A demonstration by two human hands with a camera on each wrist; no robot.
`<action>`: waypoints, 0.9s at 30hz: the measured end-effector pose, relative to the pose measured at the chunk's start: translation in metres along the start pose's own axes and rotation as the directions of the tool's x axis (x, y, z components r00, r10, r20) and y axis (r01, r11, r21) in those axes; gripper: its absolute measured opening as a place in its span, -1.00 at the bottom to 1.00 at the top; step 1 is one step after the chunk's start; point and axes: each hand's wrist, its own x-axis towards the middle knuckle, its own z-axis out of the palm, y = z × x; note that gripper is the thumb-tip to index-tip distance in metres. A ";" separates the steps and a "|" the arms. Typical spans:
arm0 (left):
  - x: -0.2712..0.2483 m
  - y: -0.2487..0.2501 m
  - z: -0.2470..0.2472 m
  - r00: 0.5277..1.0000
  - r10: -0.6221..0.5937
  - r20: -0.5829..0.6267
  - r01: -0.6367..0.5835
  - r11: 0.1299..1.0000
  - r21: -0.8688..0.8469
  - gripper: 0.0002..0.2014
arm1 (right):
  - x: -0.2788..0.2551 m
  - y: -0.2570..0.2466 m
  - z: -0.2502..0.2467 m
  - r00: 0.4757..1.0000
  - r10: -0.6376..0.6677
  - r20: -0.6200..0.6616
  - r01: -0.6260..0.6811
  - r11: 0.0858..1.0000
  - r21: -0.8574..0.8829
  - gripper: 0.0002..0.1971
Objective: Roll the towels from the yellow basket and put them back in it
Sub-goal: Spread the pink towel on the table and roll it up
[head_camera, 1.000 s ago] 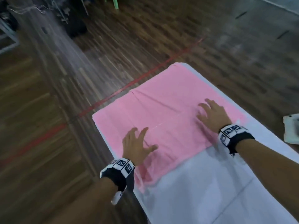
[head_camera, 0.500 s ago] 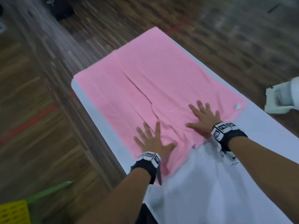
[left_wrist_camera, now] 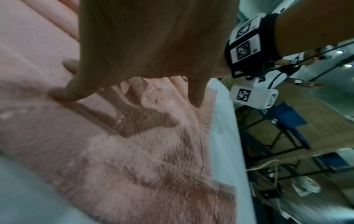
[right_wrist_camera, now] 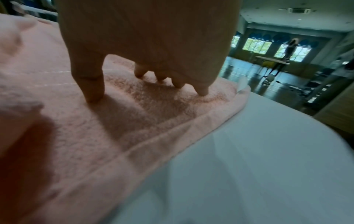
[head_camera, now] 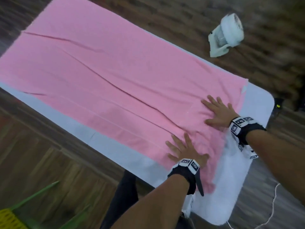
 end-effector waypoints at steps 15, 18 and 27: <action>-0.005 -0.179 -0.115 0.693 0.671 -0.263 -0.522 0.719 0.459 -0.73 | -0.195 -0.106 0.137 0.815 0.499 -0.295 -0.122 0.645 0.754 -0.74; 0.015 -0.210 -0.152 0.665 0.713 -0.223 -0.536 0.663 0.523 -0.71 | -0.205 -0.135 0.173 0.809 0.537 -0.239 -0.219 0.652 0.726 -0.68; 0.037 -0.204 -0.163 0.650 0.760 -0.005 -0.605 0.521 0.602 -0.68 | -0.196 -0.152 0.194 0.727 0.643 -0.241 -0.462 0.718 0.521 -0.62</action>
